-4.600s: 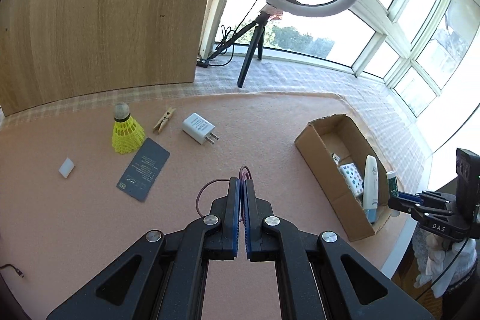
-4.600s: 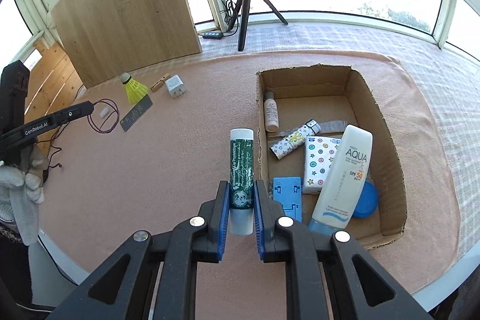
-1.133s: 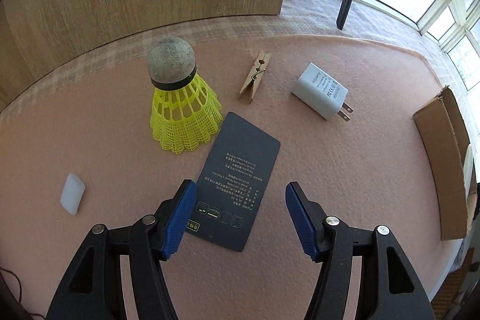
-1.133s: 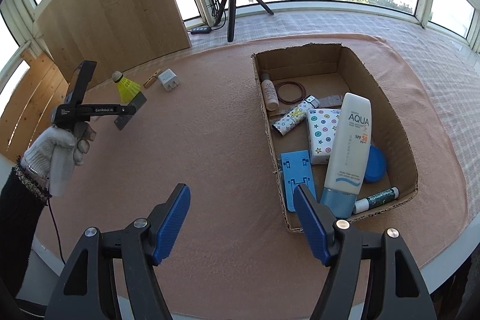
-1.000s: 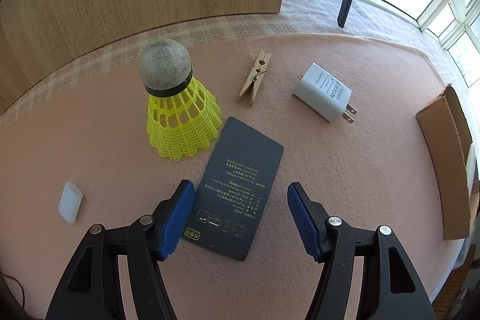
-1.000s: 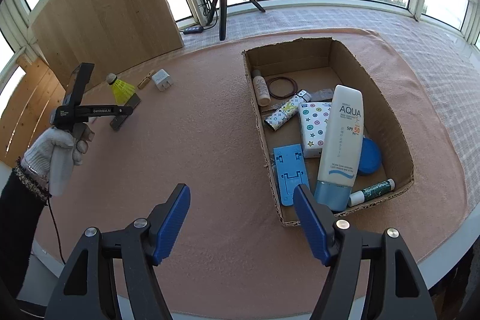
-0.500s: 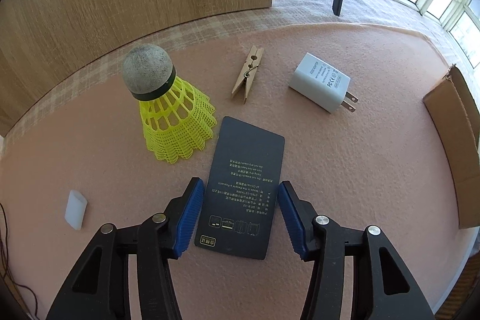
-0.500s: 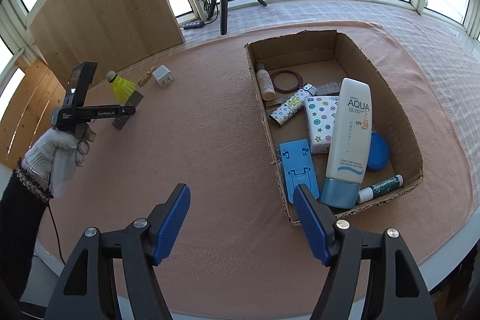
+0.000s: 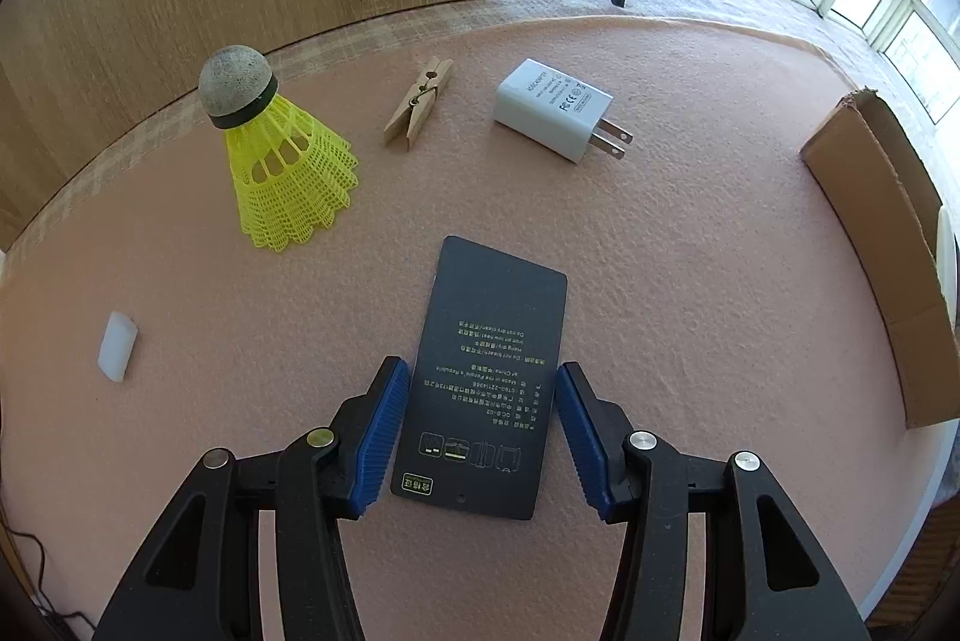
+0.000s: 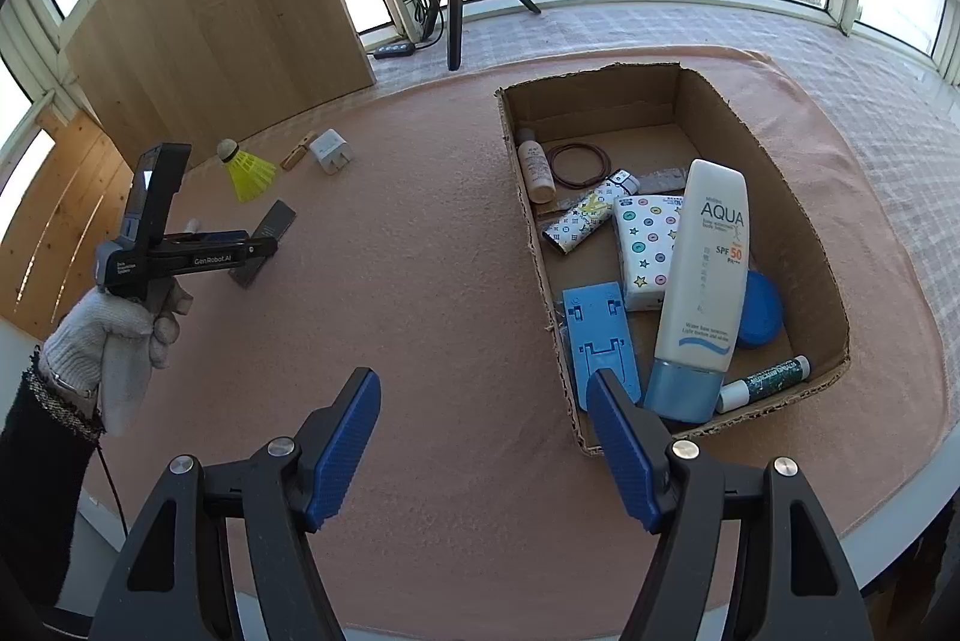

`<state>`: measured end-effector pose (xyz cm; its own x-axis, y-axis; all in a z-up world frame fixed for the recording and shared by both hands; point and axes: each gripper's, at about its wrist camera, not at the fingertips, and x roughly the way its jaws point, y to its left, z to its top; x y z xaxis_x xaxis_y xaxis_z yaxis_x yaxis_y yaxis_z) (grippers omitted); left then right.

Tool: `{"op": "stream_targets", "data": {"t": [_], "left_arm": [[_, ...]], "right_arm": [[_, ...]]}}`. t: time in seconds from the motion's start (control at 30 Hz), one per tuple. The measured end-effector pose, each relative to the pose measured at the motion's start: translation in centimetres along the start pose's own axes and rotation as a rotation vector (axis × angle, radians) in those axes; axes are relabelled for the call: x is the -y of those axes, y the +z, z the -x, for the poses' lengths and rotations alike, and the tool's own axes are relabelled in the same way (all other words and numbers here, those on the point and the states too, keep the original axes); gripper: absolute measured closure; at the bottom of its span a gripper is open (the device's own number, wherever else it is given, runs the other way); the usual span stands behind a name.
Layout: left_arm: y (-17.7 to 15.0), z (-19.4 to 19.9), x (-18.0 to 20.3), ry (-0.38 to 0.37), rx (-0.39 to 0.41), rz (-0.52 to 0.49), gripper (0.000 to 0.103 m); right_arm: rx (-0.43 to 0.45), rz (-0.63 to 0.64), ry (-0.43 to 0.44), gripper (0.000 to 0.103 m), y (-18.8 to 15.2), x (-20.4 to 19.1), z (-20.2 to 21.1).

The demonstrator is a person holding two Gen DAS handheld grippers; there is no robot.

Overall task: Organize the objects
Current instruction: 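Grasp the dark printed card with the left tool, then carry the card into the cardboard box and open the left tool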

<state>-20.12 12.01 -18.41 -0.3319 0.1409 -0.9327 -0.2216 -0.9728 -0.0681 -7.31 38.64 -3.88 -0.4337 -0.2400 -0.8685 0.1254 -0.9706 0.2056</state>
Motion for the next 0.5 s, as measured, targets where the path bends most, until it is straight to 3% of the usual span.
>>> {"op": "stream_targets", "data": {"t": [0.23,0.5], "left_arm": [[-2.1,1.1,4.4,-0.064,-0.008,-0.05,0.049],[-0.4,4.7,10.3,-0.146,0.084,-0.103,0.049]], "right_arm": [[0.014,0.014,-0.01,0.035,-0.3,0.1,0.3],[0.025,0.013,-0.022,0.035,-1.3,0.9,1.2]]}}
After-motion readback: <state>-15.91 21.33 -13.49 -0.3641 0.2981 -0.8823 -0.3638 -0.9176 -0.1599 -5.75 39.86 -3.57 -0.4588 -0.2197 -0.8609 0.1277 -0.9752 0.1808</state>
